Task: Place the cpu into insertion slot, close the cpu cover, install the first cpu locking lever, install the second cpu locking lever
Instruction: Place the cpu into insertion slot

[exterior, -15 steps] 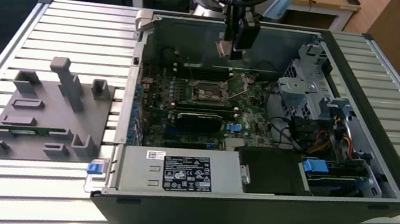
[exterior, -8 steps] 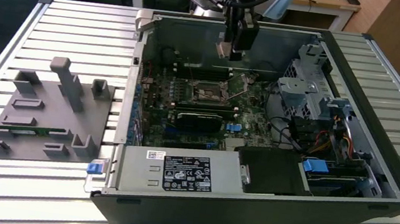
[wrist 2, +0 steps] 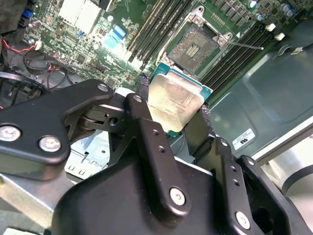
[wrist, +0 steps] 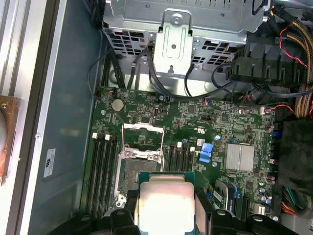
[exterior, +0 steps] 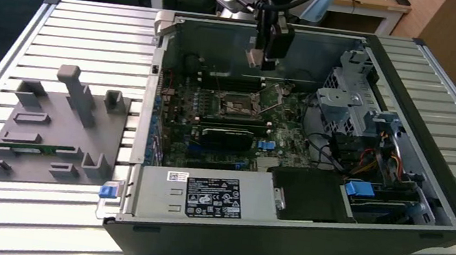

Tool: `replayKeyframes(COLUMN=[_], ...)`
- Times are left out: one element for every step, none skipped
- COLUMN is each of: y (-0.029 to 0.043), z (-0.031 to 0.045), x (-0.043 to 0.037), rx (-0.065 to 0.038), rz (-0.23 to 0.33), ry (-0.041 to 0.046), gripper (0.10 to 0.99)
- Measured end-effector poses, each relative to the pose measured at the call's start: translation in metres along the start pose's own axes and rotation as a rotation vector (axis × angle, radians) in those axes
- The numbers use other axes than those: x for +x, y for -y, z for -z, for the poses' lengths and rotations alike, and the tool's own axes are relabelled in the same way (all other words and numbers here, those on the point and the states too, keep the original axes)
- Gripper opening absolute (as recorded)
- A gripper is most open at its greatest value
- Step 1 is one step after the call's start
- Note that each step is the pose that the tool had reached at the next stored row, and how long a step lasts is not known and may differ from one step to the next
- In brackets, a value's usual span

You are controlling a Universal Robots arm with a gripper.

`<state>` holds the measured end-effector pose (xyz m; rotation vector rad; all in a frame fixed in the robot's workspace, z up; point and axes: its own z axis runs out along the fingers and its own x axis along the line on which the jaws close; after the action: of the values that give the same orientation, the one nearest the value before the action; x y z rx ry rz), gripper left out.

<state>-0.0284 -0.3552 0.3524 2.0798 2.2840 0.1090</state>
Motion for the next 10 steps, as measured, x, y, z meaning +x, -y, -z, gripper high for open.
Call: replayKeyframes(y=[0.0000, 0.0001, 0.0001, 0.0001, 0.0001, 0.0002, 0.0002, 0.0002, 0.0002, 0.0003], z=[-0.0004, -0.0007, -0.0011, -0.0014, -0.0017, -0.0021, -0.0024, -0.0027, -0.0029, -0.0032], x=[0.0000, 0.0000, 0.0000, 0.0000, 0.0000, 0.0000, 0.0000, 0.0000, 0.0000, 0.0000], rx=[0.000, 0.000, 0.000, 0.000, 0.000, 0.000, 0.000, 0.000, 0.000, 0.000], rz=[0.000, 0.000, 0.000, 0.000, 0.000, 0.000, 0.000, 0.000, 0.000, 0.000], ry=[-0.0001, -0.0001, 0.0000, -0.0001, 0.0000, -0.0001, -0.0001, 0.0000, 0.0000, 0.0000], gripper=[0.537, 0.537, 0.537, 0.537, 0.537, 0.537, 0.537, 0.537, 0.537, 0.537])
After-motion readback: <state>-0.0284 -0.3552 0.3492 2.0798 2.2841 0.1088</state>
